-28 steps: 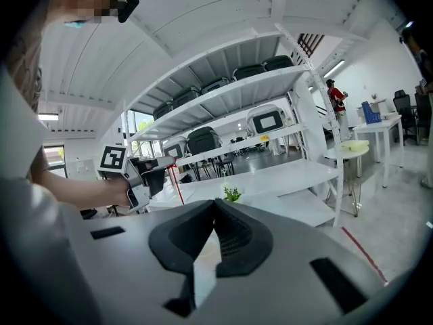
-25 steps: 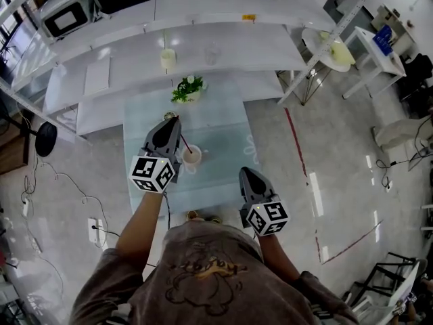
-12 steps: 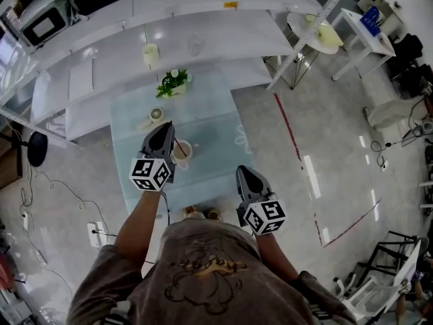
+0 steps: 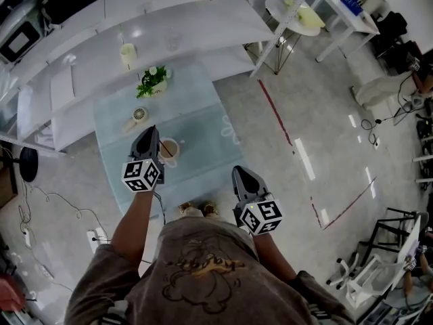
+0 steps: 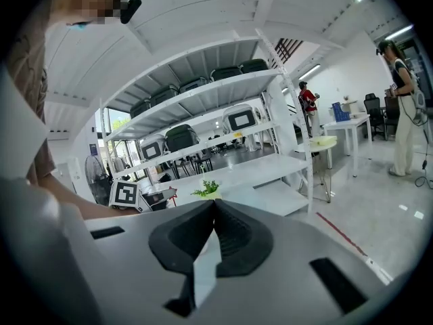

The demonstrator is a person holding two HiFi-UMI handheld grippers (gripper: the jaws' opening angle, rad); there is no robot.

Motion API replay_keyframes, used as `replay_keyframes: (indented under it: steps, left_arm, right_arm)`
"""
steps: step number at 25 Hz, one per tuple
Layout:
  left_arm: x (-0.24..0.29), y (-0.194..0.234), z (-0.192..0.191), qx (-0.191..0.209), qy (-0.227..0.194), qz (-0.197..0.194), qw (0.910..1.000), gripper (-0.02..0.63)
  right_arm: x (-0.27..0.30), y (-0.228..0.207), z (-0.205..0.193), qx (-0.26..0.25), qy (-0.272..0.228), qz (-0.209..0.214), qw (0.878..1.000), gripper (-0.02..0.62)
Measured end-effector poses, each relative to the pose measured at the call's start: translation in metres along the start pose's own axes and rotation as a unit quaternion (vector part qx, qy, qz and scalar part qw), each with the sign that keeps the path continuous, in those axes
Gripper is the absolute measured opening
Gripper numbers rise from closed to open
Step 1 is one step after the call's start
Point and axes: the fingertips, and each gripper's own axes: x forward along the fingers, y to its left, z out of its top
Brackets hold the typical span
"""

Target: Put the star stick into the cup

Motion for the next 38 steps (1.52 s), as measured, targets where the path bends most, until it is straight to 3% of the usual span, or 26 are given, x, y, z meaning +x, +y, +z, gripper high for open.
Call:
replay_keyframes:
  steps: [17, 24, 38]
  left_arm:
    - [0.015, 0.011, -0.024, -0.015, 0.031, 0.005, 0.9994, 0.034]
    - [0.020, 0.016, -0.033, -0.043, 0.043, 0.010, 0.9981, 0.034]
    - [0.016, 0.013, -0.024, -0.045, 0.052, 0.013, 0.9975, 0.037]
  right_arm:
    - [-0.006, 0.001, -0.008, 0.004, 0.005, -0.013, 1.000, 0.002]
    - [-0.004, 0.000, -0.006, 0.004, 0.003, -0.017, 1.000, 0.002]
    - [-0.006, -0.001, -0.007, 0.007, -0.002, -0.012, 1.000, 0.002]
